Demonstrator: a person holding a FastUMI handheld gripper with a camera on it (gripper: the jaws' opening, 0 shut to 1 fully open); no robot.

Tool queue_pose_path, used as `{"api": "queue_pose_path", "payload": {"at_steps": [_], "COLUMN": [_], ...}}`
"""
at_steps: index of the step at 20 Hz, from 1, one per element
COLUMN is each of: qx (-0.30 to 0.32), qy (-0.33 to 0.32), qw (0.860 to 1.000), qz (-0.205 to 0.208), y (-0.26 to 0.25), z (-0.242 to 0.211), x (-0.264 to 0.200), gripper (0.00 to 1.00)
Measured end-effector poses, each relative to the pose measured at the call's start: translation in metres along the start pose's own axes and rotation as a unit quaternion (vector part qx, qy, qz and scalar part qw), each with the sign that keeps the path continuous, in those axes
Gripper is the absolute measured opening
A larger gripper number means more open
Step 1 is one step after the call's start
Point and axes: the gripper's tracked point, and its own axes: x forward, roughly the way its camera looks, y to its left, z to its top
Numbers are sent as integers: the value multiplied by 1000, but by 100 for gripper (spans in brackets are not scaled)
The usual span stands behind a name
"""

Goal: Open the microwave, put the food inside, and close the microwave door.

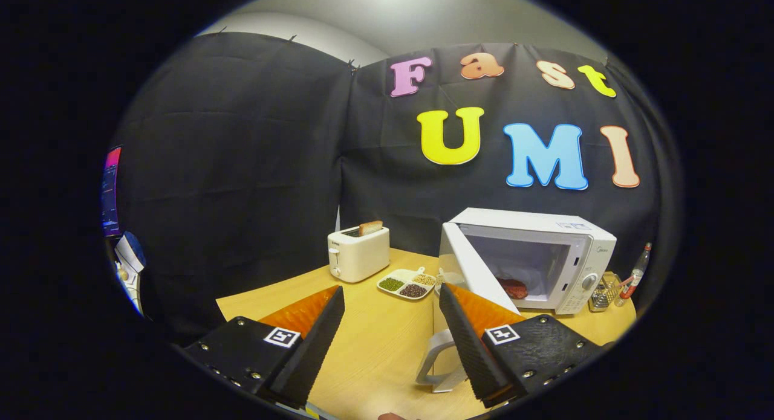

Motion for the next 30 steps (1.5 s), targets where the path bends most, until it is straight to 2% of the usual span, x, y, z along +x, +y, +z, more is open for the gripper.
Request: {"api": "queue_pose_path", "payload": {"at_steps": [4,7,8,9,10,12,13,14,15,22,30], "qx": [9,16,21,24,27,36,37,38,35,21,42], "qy": [23,56,70,81,89,102,108,109,117,130,135], "qw": [999,997,996,996,995,994,993,993,992,991,989], "qz": [39,51,48,42,35,21,12,8,7,-8,-46], "y": [18,17,14,8,4,-7,-14,-17,-20,-48,-100], "z": [-21,-45,-54,-60,-65,-73,-76,-77,-81,-88,-89], "x": [-2,2,3,2,6,8,10,9,11,9,13], "gripper": [96,96,91,83,65,36,27,8,1,1,1]}}
